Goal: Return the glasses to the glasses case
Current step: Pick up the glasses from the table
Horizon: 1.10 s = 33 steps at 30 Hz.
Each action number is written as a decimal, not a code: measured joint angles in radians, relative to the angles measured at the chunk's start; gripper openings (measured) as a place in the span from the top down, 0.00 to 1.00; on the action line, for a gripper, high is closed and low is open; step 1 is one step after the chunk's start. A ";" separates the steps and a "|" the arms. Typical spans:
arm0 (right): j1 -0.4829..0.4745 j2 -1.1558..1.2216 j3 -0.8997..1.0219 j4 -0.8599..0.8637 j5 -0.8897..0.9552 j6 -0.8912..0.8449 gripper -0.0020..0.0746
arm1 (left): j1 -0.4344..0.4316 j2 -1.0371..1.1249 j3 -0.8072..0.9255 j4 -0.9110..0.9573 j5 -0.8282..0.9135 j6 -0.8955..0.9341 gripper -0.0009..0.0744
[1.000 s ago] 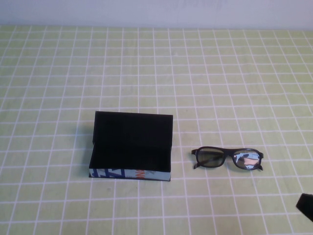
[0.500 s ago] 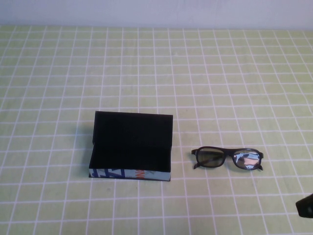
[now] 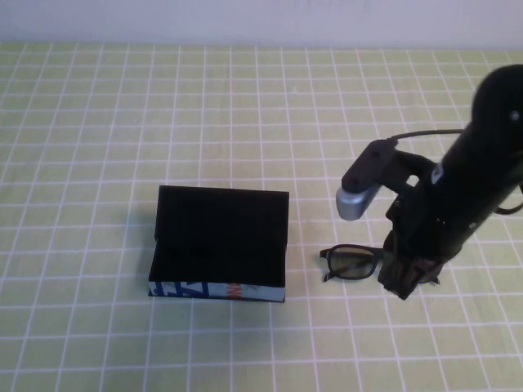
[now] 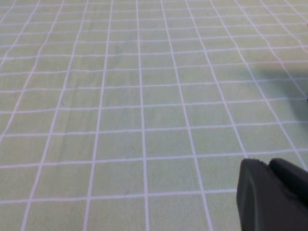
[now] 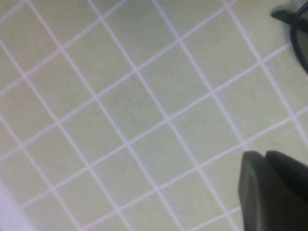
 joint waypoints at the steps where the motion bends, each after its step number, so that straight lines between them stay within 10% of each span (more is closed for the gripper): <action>1: 0.000 0.038 -0.035 -0.024 0.020 -0.028 0.99 | 0.000 0.000 0.000 0.000 0.000 0.000 0.99; 6: 0.000 0.157 -0.130 -0.129 0.043 -0.184 0.89 | 0.000 0.000 0.000 0.000 0.000 0.000 0.99; 15: -0.012 0.211 -0.152 -0.174 -0.085 -0.474 0.42 | 0.000 0.000 0.000 0.000 0.000 0.000 0.99; 33: -0.057 0.335 -0.179 -0.150 -0.137 -0.581 0.39 | 0.000 0.000 0.000 0.000 0.000 0.000 0.99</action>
